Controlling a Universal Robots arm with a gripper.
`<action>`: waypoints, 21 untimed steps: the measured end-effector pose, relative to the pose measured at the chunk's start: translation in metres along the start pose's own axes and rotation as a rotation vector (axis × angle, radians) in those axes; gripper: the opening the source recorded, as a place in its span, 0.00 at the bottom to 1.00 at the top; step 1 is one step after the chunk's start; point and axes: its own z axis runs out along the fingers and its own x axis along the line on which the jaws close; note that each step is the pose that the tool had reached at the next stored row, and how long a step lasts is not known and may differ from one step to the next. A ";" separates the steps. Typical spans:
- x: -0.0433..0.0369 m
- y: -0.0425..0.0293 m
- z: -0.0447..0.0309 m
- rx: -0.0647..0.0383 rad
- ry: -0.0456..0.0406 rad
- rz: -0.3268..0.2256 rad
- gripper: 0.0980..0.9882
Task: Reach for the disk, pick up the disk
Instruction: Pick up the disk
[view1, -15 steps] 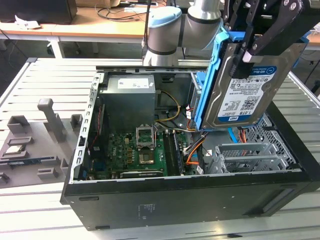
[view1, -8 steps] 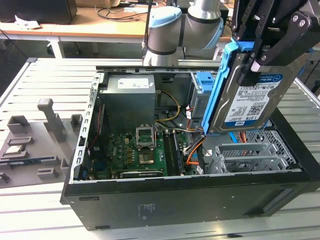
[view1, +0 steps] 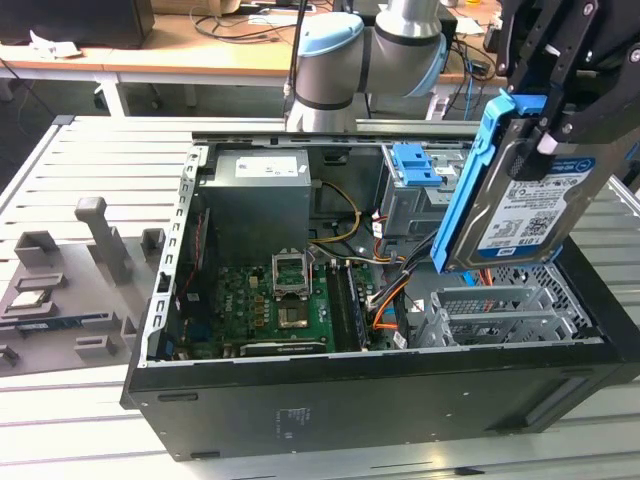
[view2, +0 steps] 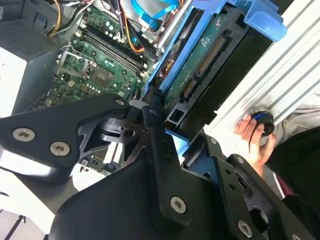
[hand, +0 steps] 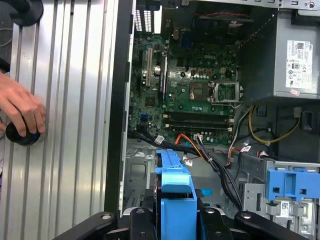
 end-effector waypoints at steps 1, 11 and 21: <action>0.0001 -0.0013 0.0001 0.000 0.0000 0.000 0.30; 0.0009 -0.0142 0.0031 0.000 -0.0001 0.000 0.30; 0.0012 -0.0191 0.0131 0.000 0.0001 0.000 0.30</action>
